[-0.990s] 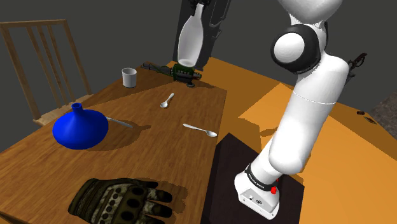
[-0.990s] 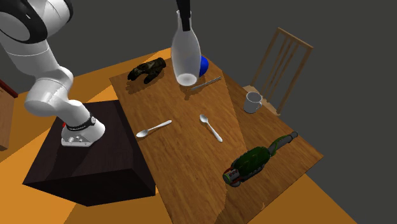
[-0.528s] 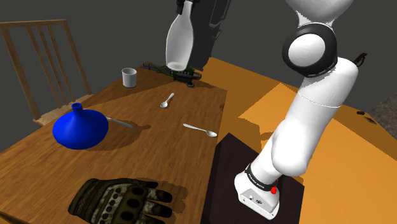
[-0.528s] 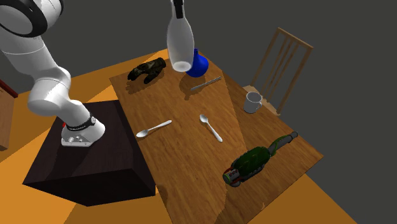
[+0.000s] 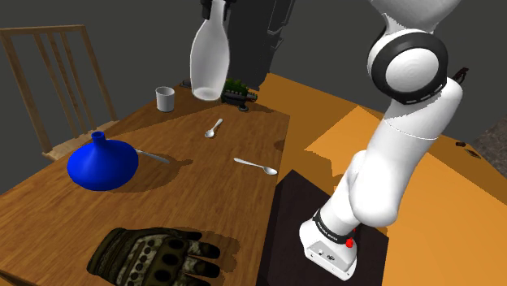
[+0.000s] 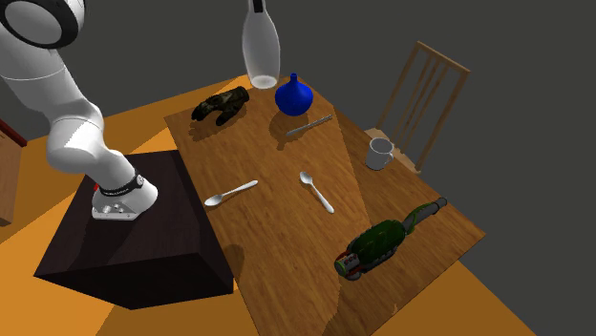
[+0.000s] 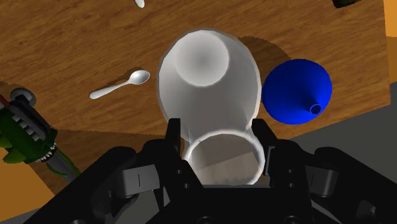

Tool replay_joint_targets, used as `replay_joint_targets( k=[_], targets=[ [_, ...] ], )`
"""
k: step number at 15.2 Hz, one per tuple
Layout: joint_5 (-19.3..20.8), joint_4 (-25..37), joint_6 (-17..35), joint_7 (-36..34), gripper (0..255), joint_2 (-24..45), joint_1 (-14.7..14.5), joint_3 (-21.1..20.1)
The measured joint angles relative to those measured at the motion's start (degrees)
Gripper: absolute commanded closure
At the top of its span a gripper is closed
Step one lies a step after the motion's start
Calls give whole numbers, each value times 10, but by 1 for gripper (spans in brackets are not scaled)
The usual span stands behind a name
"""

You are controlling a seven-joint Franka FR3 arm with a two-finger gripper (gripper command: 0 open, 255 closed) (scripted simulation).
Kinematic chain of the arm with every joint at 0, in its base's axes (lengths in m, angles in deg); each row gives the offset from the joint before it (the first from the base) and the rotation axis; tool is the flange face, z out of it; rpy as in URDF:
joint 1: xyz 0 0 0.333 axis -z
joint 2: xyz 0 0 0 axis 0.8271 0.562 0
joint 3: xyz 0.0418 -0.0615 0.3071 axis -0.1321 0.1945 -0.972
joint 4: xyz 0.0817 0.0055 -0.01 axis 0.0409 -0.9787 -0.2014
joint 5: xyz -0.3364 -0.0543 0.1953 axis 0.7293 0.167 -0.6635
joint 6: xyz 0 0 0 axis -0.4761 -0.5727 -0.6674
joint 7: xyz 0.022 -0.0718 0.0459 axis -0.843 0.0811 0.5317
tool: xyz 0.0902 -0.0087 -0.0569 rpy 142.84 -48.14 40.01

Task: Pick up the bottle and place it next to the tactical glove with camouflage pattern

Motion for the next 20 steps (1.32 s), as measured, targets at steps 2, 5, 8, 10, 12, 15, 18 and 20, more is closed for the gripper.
replay_joint_targets(
  k=[2, 5, 8, 10, 12, 15, 18, 20],
  targets=[
    [3, 27, -8, -26, 255, 20, -17, -11],
    [10, 59, -22, -72, 255, 39, -48, -29],
    [18, 90, -30, -113, 255, 63, -78, -44],
    [24, 139, -52, -137, 255, 92, -99, -52],
    [28, 160, -56, -154, 255, 109, -114, -56],
    [24, 78, -12, -160, 255, 71, -113, -58],
    [21, 13, 28, -161, 255, 46, -110, -58],
    [19, -32, 54, -161, 255, 28, -108, -58]
  ],
)
